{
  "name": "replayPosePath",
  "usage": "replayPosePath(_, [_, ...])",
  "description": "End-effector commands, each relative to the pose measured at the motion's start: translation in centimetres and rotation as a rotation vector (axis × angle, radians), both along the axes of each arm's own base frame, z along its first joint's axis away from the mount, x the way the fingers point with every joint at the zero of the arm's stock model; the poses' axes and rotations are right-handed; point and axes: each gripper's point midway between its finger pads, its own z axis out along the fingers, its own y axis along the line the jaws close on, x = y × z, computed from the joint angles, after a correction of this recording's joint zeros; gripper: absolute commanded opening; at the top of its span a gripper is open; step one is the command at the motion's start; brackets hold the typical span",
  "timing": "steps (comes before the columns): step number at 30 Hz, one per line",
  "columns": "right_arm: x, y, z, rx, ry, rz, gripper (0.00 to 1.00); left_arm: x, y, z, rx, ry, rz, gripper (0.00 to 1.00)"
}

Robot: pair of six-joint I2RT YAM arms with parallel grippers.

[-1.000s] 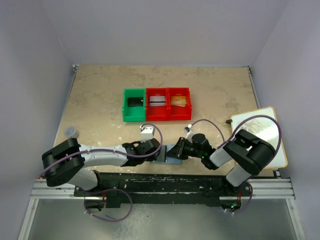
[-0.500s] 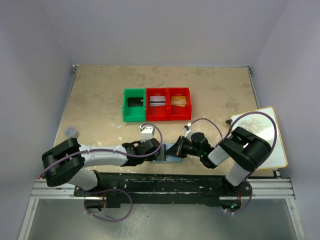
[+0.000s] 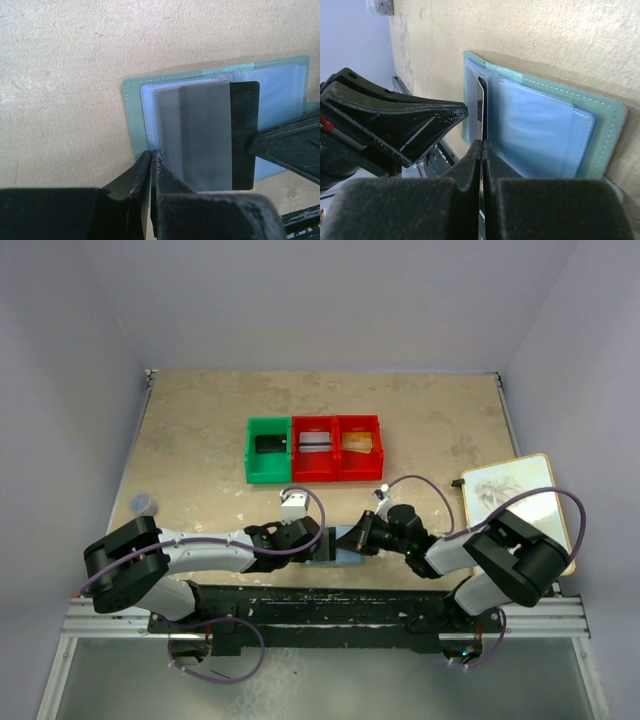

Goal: Take the credit cards out of the card holder

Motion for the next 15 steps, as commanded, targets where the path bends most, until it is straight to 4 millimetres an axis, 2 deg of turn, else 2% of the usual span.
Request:
replayPosePath(1, [0.5,-1.0,-0.4,-0.05,-0.015,-0.036,0.0,-0.4,0.3,-1.0,0.033,0.027,-0.018,0.0])
replayPosePath(8, [0.9,-1.7,-1.0,-0.123,-0.01,-0.054,0.0,-0.3,-0.1,-0.3,0.003,0.016,-0.014,0.0])
replayPosePath(11, [2.7,-3.1,-1.2,-0.242,-0.051,-0.132,0.0,-0.1,-0.2,0.4,-0.014,0.0,-0.01,0.0])
replayPosePath(15, [2.0,-3.0,-0.9,-0.255,-0.055,-0.083,0.0,0.4,-0.1,1.4,-0.032,-0.029,0.017,0.03])
